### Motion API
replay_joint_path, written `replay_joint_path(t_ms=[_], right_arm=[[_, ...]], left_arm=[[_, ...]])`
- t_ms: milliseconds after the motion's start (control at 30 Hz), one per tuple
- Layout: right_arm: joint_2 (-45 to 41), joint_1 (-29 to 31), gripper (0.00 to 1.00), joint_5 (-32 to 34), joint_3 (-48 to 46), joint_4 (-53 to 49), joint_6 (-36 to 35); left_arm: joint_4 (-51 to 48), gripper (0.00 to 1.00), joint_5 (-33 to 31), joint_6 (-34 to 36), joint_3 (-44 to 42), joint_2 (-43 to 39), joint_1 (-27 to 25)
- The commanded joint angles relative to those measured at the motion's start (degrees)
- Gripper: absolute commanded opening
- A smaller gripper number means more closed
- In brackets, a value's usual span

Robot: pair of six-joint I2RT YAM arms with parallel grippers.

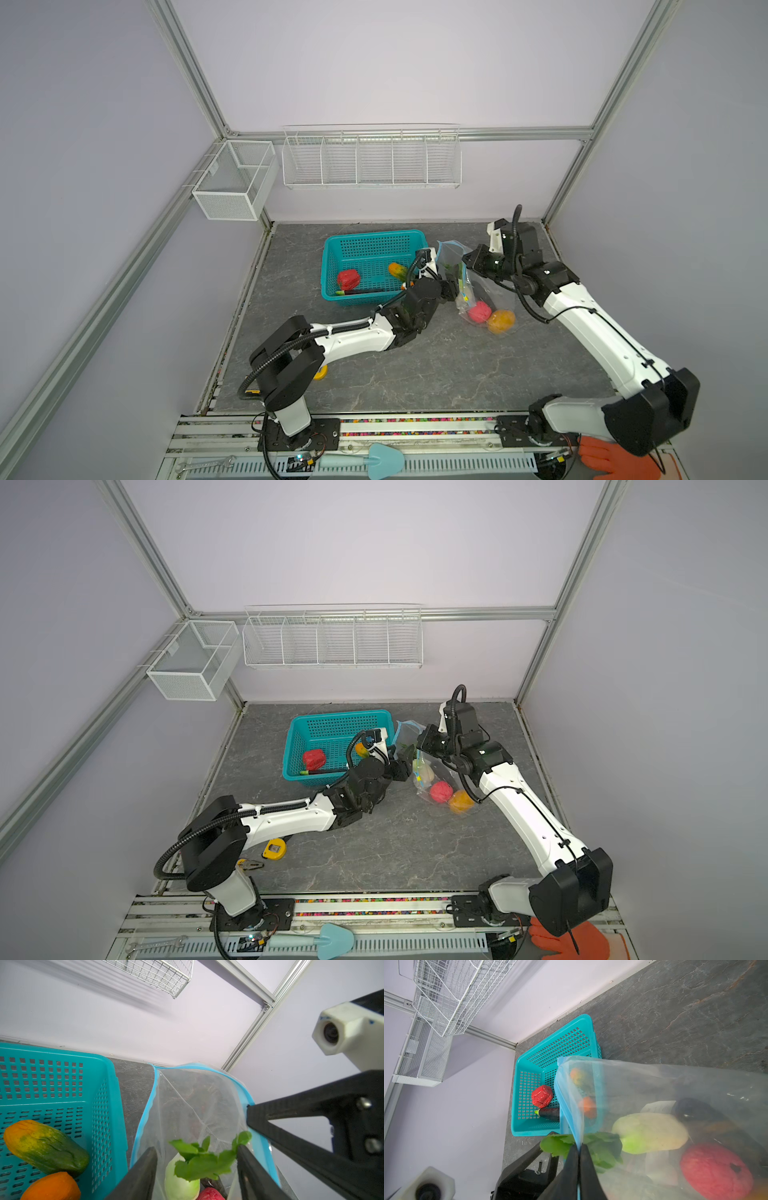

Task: Place the food in the zip-top bag and seal the zipper
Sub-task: 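Lower the white radish into the bag and open the left gripper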

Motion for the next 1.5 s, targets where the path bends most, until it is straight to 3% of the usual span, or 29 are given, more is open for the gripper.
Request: replay_joint_path(t_ms=[0, 233, 400, 500, 600, 767, 1000, 1300, 1467], right_arm=[[-1.6, -0.5, 0.07, -0.3, 0.0, 0.6, 0.5], [-0.9, -1.5, 0.07, -1.0, 0.2, 0.1, -0.1], [-0.5, -2.4, 0.07, -1.9, 0.3, 0.4, -0.2], [-0.3, -2.7, 0.07, -2.1, 0.4, 0.7, -0.1], [0.2, -2.8, 0.07, -2.9, 0.5, 1.0, -0.1], [0.0, -2.8, 0.07, -3.1, 0.5, 1.3, 0.0], [-0.7, -3.1, 0.07, -3.0, 0.4, 1.0, -0.1], [-1.1, -3.4, 0.07, -2.9, 0.2, 0.8, -0.2], [-1.0, -3.4, 0.07, -3.0, 0.3, 0.4, -0.2]], left_arm=[[-2.0, 0.61, 0.3, -1.6, -0.4, -2.5, -0.2], [-10.2, 0.68, 1.4, -6.4, 0.7, -6.5, 2.8], [-16.4, 0.66, 9.9, -14.2, 2.2, -6.4, 8.8], [-14.9, 0.64, 14.2, -15.2, 2.1, -5.4, 10.2], [-11.7, 0.62, 23.3, -16.0, 3.8, -2.7, 11.2], [-13.0, 0.54, 28.6, -17.8, 6.5, 1.7, 11.8], [-13.7, 0.39, 30.9, -19.5, 7.8, 4.4, 12.7], [-14.1, 0.36, 31.0, -18.5, 8.0, 3.8, 12.8], [-14.6, 0.41, 31.2, -17.0, 9.0, 4.1, 13.0]])
